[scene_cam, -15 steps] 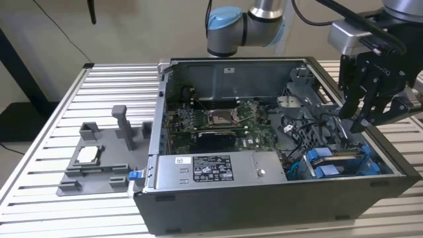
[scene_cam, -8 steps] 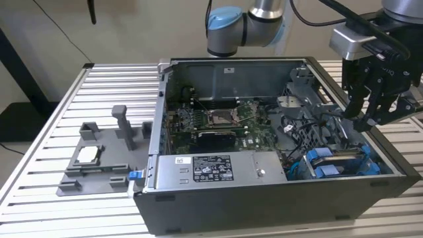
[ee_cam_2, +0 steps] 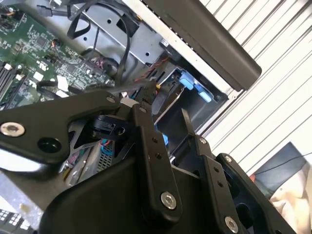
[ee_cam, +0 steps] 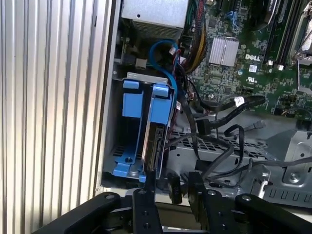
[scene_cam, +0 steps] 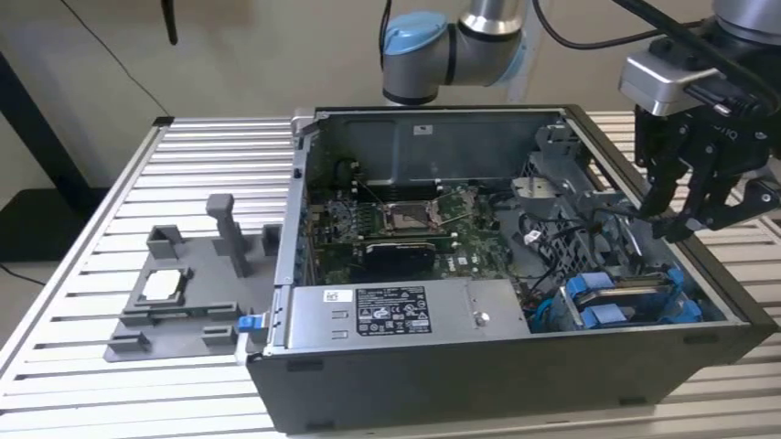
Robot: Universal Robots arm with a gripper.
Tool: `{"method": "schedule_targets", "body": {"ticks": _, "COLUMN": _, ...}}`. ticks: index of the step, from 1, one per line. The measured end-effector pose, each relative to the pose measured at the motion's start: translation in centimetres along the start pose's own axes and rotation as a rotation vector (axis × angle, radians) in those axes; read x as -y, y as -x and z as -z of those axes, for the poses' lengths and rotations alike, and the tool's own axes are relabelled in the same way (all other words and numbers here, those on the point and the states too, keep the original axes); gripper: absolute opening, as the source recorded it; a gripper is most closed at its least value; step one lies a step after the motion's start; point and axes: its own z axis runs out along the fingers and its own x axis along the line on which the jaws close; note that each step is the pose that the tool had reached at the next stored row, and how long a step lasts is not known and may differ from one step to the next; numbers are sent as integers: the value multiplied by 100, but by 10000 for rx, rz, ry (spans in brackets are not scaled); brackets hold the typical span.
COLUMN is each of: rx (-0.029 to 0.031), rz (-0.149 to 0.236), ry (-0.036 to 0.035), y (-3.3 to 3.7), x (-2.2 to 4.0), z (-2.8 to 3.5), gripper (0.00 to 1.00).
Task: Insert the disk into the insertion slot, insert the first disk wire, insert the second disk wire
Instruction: 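Insert the first disk wire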
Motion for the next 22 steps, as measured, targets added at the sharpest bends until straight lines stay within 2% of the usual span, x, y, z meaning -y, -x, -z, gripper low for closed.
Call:
{"method": "schedule_targets", "body": {"ticks": 4, "rx": 10, "rz": 163, "ry": 1, "y": -2, "x": 11, "z": -13, "gripper": 40}}
{"method": "schedule_targets", "body": {"ticks": 19, "rx": 13, "rz": 185, "ry": 2, "y": 3, "x": 31, "z": -36, "gripper": 40}}
{"method": "schedule_targets", "body": {"ticks": 20, "rx": 11, "rz": 186, "ry": 2, "y": 7, "x": 32, "z": -37, "gripper": 38}}
{"method": "schedule_targets", "body": {"ticks": 22, "rx": 9, "rz": 187, "ry": 2, "y": 11, "x": 32, "z": -39, "gripper": 25}}
